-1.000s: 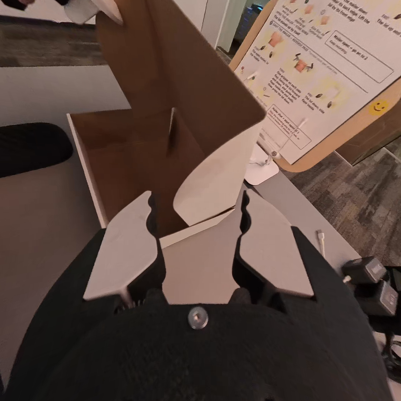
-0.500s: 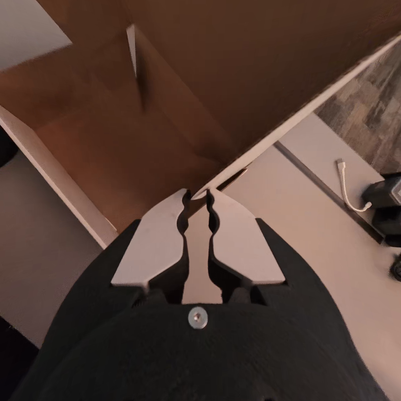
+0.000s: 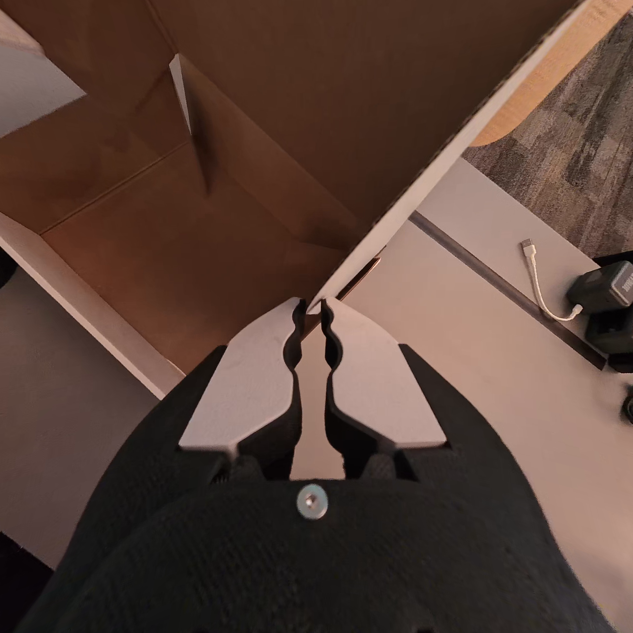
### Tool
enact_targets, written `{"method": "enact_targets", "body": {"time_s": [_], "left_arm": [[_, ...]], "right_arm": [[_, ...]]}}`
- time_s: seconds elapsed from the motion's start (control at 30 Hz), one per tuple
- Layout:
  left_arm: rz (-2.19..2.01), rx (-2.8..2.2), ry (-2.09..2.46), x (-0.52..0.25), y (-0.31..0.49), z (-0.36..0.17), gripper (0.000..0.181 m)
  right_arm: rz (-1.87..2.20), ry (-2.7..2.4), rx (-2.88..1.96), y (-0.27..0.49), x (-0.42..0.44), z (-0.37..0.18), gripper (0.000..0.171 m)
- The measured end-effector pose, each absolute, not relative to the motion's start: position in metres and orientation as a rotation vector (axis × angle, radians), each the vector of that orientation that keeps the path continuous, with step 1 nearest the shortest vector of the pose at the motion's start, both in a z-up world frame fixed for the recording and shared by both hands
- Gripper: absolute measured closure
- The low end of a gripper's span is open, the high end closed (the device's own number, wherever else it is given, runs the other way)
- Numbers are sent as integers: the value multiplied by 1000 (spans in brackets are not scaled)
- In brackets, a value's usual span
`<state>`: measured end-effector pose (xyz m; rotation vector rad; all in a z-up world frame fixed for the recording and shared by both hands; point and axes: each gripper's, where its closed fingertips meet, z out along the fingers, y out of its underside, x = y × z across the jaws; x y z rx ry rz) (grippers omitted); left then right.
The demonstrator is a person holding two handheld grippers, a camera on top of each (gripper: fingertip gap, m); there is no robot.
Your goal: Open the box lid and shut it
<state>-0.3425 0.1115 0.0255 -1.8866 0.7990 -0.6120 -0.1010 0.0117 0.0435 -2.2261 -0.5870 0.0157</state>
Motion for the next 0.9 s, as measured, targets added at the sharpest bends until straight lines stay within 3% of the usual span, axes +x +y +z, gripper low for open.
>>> {"method": "enact_targets", "body": {"time_s": [0.03,0.13,0.2,0.37,0.43,0.73,0.8,0.9], "left_arm": [[-604,-1901,803,-340,117,15,113],[-499,-1904,837,-335,133,-10,118],[-407,-1867,865,-334,143,-18,142],[-293,-1885,776,-352,154,-8,166],[-330,-1932,706,-361,156,-1,173],[-336,-2097,646,-375,169,7,179],[-352,-2115,647,-375,170,5,179],[-381,-2103,640,-375,170,1,178]], "right_arm": [[17,-580,-2223,12,-100,44,163],[21,-564,-2207,14,-97,47,163],[28,-554,-2185,16,-96,51,164],[16,-495,-2003,40,-92,69,162],[-15,-447,-1881,54,-89,79,153],[-7,-349,-1795,84,-82,64,125],[-48,-347,-1827,87,-76,57,126],[-69,-354,-1885,89,-69,47,140]]}}
